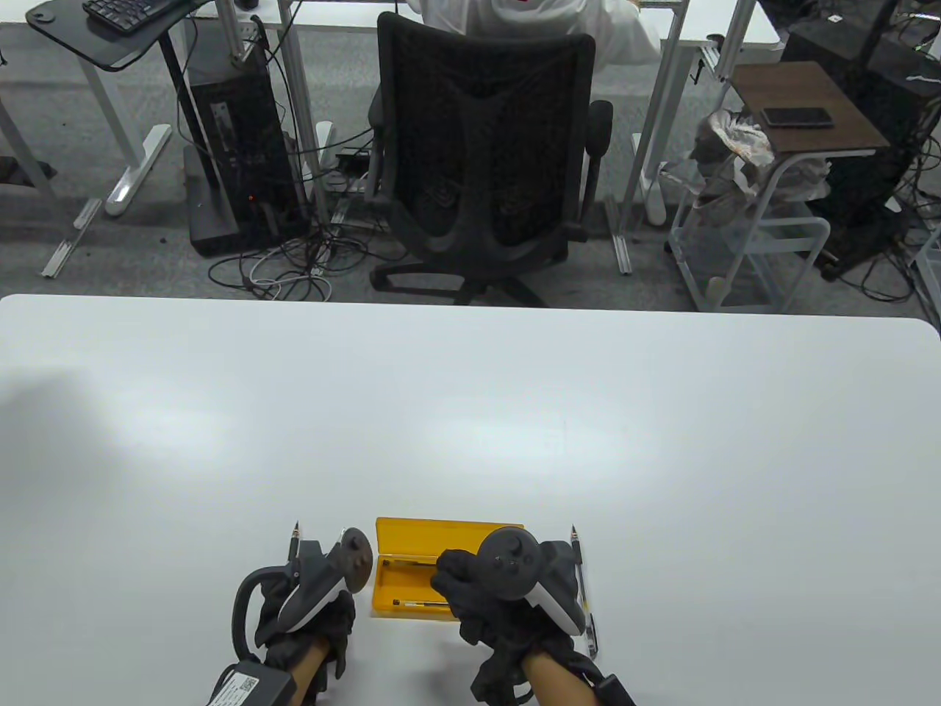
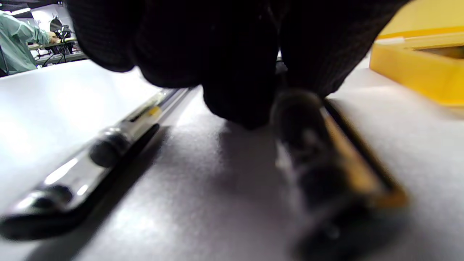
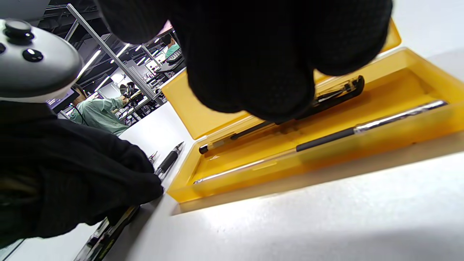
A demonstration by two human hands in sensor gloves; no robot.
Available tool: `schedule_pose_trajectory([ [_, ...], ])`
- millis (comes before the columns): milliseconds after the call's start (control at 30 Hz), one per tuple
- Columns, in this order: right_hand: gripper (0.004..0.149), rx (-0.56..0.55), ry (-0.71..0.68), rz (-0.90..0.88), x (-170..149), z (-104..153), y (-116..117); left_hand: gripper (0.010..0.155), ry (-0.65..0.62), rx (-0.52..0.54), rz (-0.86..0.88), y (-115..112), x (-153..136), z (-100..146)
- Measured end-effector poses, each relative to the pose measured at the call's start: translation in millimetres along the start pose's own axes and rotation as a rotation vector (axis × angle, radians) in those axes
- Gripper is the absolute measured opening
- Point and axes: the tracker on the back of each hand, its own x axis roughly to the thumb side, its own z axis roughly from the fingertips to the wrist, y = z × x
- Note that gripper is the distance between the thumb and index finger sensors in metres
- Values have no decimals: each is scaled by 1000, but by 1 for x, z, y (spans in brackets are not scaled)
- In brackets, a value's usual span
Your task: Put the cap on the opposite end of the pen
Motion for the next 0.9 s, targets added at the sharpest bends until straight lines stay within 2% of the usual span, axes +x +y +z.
schedule_pose_trajectory([
  [800,54,0,15,3,-2,0,-1,58,-6,-19,24,2,-2,1],
  [900,54,-5,24,10,-3,0,-2,58,-18,59,50,14,-4,7],
])
